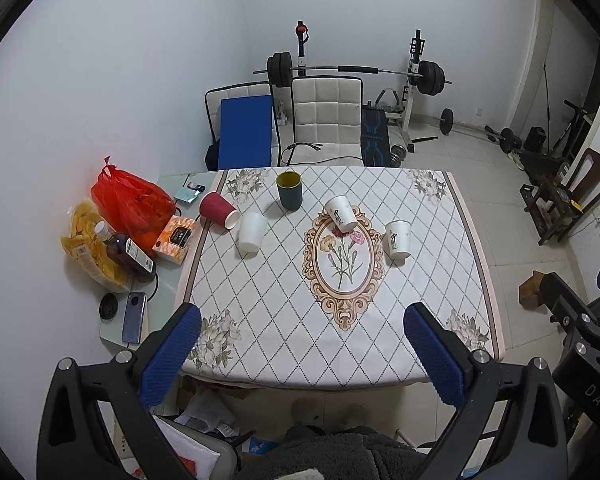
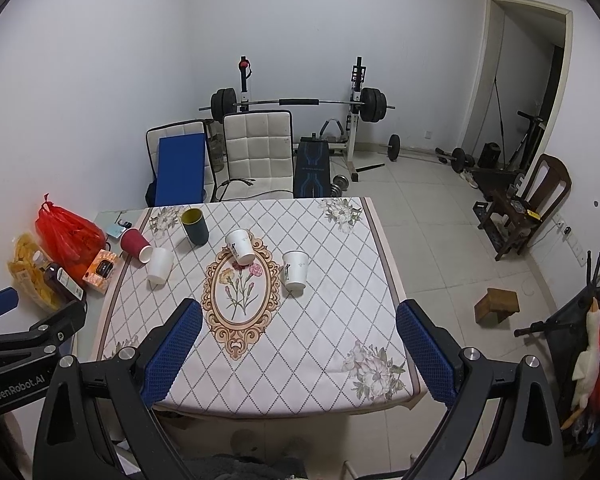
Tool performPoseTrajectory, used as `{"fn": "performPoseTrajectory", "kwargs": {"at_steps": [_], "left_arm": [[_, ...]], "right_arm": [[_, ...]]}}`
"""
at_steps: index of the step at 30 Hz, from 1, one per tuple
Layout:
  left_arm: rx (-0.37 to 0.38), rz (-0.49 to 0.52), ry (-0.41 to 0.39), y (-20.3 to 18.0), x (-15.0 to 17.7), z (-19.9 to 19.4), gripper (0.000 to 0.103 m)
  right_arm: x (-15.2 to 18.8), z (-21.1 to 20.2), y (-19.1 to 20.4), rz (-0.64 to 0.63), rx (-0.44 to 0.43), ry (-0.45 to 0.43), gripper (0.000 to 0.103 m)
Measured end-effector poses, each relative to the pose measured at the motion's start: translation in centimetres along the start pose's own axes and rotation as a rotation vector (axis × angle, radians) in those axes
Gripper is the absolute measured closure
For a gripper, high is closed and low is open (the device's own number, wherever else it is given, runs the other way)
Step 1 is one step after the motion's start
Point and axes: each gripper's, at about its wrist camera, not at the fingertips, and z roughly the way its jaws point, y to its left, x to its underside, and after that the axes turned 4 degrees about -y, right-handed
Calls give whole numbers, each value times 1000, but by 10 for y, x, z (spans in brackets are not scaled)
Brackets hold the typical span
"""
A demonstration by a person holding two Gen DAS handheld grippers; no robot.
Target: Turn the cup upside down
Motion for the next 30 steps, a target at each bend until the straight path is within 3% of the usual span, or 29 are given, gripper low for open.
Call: {"fn": "performPoseTrajectory", "kwargs": {"at_steps": [30], "left_arm": [[5, -8, -18, -8, -9, -4, 0]], "right_arm": [[-8, -1, -1, -4, -1, -16, 3]]}}
